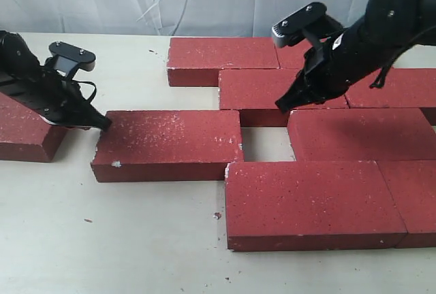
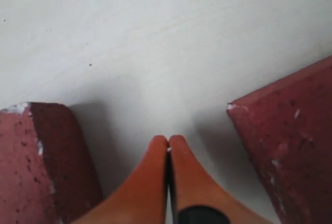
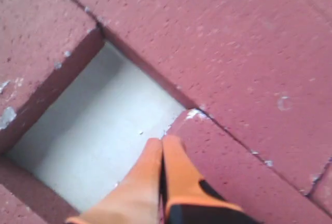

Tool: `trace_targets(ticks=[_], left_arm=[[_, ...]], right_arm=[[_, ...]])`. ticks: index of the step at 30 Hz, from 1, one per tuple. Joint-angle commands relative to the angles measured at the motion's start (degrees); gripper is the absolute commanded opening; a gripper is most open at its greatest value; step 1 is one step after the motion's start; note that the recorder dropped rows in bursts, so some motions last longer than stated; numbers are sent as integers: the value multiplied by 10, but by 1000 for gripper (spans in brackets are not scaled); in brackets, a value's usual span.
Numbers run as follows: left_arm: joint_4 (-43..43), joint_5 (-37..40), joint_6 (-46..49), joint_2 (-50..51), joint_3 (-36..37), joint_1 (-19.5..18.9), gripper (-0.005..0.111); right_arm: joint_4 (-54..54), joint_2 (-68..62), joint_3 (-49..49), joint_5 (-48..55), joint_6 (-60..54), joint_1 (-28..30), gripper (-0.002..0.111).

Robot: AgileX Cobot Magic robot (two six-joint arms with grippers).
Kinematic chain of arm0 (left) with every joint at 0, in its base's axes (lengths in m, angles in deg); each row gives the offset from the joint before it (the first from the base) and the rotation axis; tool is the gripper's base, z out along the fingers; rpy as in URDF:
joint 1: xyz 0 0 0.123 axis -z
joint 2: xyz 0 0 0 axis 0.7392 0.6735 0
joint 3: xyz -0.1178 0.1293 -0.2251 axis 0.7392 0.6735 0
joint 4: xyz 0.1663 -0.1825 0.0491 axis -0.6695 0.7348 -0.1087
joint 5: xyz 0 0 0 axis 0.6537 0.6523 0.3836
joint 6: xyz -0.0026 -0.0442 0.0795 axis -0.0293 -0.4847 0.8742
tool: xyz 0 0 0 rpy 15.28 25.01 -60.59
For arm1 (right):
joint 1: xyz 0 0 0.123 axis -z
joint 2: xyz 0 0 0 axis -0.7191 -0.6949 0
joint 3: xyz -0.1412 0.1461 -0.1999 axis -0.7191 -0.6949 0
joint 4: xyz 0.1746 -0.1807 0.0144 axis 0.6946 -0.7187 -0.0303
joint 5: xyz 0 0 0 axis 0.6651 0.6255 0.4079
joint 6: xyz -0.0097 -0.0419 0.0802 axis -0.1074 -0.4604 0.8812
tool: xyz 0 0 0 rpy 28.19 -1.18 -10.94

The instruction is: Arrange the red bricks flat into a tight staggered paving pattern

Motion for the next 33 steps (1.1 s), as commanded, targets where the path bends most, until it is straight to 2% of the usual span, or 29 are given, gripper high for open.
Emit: trace_targets(ticks=[1, 11, 21, 33], left_arm=[[11, 9, -2, -6, 0, 4, 0], [11, 27, -2, 4, -2, 4, 0], [12, 76, -2, 72, -49, 5, 0], [22, 55, -2, 76, -53, 49, 0]], right_arm=[[-7, 71, -67, -95, 6, 5, -1], [-11, 88, -96, -128, 6, 5, -1], [-1, 88, -96, -133, 6, 5, -1], [8, 88, -96, -133, 6, 5, -1]])
